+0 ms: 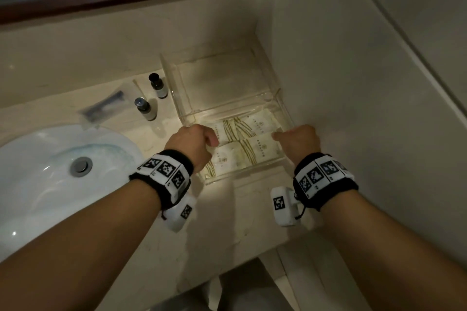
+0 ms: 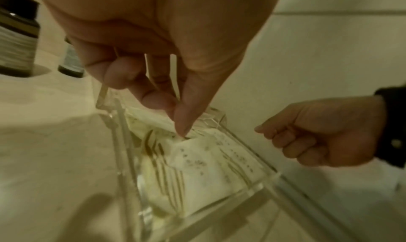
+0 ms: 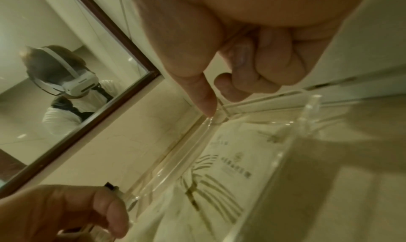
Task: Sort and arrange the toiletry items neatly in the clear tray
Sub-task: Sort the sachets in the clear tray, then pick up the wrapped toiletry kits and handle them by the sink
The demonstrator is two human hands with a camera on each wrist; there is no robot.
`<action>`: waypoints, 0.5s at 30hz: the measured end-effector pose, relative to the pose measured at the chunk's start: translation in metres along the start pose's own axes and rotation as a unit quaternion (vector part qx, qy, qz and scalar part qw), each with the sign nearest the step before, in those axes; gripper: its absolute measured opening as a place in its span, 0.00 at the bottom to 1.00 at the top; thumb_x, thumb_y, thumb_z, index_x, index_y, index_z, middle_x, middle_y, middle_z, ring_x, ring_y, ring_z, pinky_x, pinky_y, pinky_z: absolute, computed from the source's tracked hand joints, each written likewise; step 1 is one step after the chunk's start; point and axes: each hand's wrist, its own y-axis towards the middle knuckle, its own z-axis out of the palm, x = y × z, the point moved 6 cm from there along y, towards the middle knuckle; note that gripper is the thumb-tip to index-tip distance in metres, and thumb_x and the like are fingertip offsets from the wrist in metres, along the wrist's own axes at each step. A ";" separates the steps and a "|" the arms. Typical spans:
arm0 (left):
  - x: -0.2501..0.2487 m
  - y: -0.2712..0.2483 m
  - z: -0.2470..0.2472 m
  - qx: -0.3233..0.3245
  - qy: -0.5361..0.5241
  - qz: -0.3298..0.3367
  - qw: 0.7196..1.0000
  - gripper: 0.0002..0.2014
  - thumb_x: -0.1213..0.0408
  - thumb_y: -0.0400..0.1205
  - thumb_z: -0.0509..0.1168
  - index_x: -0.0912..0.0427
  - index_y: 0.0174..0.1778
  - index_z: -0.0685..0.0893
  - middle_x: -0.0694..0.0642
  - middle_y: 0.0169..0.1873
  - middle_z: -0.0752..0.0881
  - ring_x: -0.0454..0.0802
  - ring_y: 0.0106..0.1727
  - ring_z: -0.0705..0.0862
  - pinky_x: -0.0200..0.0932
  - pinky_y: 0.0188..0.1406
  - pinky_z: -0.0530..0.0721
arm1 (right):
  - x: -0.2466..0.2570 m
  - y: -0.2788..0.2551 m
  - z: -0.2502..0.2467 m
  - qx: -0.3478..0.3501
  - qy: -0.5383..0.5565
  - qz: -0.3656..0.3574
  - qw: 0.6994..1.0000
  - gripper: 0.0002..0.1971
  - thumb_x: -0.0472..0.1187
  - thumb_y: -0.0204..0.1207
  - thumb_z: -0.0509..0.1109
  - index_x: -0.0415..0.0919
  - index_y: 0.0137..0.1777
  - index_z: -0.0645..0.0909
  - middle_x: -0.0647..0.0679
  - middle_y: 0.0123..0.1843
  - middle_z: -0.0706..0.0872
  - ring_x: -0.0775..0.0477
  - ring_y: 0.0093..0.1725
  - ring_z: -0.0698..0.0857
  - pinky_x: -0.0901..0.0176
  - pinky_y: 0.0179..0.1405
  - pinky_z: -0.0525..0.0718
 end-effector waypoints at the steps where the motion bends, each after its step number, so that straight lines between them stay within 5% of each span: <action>1: 0.003 0.000 -0.003 -0.011 -0.029 -0.006 1.000 0.15 0.67 0.75 0.73 0.40 0.49 0.87 0.46 0.55 0.88 0.52 0.56 0.86 0.40 0.54 0.81 | 0.008 -0.002 0.003 0.003 0.003 -0.011 1.000 0.15 0.46 0.70 0.80 0.38 0.33 0.79 0.46 0.38 0.85 0.44 0.39 0.83 0.62 0.40 0.77; 8: 0.031 -0.023 -0.035 -0.095 -0.235 -0.047 0.966 0.04 0.59 0.76 0.77 0.47 0.43 0.89 0.43 0.44 0.89 0.45 0.48 0.86 0.35 0.49 0.76 | 0.074 -0.021 0.035 0.044 0.019 -0.113 0.992 0.15 0.43 0.72 0.77 0.36 0.31 0.79 0.42 0.30 0.79 0.46 0.31 0.78 0.56 0.38 0.80; 12: 0.075 -0.053 -0.057 -0.167 -0.385 -0.112 0.901 0.06 0.56 0.75 0.76 0.46 0.32 0.89 0.44 0.35 0.90 0.46 0.41 0.87 0.45 0.50 0.87 | 0.117 -0.041 0.072 0.093 0.056 -0.147 0.983 0.23 0.45 0.70 0.78 0.43 0.21 0.69 0.46 0.23 0.72 0.46 0.24 0.71 0.57 0.32 0.73; 15: 0.114 -0.087 -0.079 -0.224 -0.450 -0.158 0.850 0.06 0.62 0.79 0.74 0.57 0.38 0.91 0.51 0.36 0.90 0.43 0.31 0.83 0.41 0.43 0.86 | 0.155 -0.064 0.110 0.144 0.069 -0.175 0.972 0.26 0.43 0.70 0.77 0.48 0.18 0.66 0.48 0.21 0.70 0.47 0.23 0.68 0.56 0.30 0.69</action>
